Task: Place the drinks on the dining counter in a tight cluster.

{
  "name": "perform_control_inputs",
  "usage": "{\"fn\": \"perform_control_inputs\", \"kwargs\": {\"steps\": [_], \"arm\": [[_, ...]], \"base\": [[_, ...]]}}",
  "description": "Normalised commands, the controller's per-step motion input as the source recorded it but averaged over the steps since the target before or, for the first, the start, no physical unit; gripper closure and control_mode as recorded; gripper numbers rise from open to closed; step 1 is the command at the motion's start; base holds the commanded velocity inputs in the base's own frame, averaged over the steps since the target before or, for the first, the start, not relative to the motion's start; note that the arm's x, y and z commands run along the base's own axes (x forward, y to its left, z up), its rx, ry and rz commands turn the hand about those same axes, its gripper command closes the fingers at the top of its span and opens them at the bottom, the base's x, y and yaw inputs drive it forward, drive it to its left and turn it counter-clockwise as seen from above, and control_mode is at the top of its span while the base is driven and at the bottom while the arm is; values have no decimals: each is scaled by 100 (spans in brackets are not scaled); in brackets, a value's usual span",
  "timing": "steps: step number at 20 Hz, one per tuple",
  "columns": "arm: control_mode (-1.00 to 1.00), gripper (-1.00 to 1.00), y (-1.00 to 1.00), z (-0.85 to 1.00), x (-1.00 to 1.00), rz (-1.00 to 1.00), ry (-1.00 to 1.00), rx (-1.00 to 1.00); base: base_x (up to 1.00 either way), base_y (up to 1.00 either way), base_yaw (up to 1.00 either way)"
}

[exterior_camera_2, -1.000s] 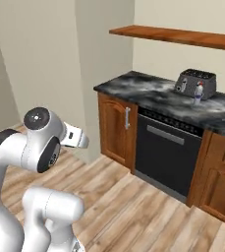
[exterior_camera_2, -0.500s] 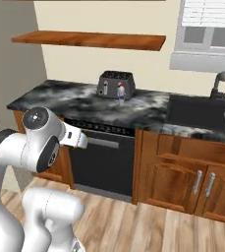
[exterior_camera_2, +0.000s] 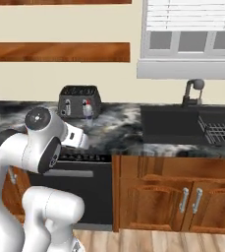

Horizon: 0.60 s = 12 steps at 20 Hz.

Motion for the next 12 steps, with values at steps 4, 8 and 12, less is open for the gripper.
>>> {"fn": "perform_control_inputs", "kwargs": {"steps": [4, 8, 12], "arm": [[100, -100, 0, 0, 0, 0, 0, 0], [100, -100, 0, 0, 0, 0, 0, 0], [100, -100, 0, 0, 0, 0, 0, 0]], "base": [[100, 25, -23], [64, 4, -6], [25, 5, -1]]}}
